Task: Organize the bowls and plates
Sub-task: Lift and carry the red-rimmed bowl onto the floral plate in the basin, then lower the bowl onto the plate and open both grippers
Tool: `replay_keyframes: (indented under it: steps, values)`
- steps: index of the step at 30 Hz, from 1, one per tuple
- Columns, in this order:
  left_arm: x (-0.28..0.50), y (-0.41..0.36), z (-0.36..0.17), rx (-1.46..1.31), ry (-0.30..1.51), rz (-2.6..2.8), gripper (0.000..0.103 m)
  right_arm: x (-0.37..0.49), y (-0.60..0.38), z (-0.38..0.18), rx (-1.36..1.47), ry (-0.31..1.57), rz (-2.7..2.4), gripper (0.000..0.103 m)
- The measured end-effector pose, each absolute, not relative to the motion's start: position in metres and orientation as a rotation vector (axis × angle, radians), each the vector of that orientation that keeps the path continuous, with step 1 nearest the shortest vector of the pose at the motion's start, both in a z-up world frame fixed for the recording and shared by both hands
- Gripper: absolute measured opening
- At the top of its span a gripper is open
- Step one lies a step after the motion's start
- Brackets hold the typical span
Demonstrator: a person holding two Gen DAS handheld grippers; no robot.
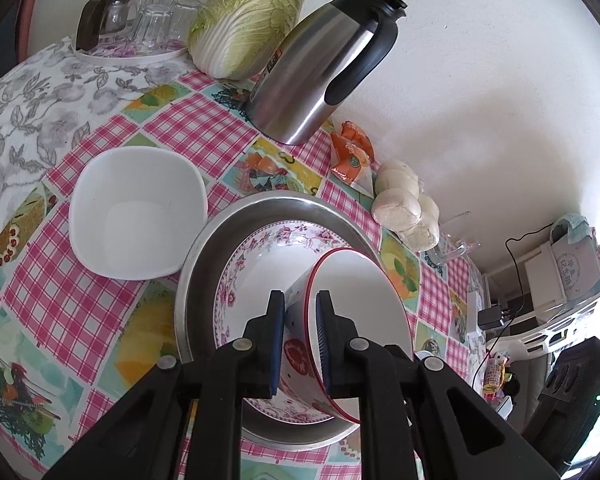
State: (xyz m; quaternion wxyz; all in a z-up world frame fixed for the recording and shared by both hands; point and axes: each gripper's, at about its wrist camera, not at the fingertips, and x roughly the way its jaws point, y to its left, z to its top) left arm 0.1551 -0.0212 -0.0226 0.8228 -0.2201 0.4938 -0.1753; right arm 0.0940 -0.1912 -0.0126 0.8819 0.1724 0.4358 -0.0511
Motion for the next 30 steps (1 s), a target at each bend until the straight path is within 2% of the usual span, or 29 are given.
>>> replay_keyframes:
  steps: [10,30]
  values:
    - [0.162,-0.024,-0.037,-0.478,1.082,-0.373,0.014,0.101,-0.195,-0.033,0.375,0.950,-0.113,0.030]
    - [0.169,-0.022,-0.045,-0.569,1.104,-0.424,0.016,0.103,-0.202,-0.034,0.386,0.915,-0.135,0.032]
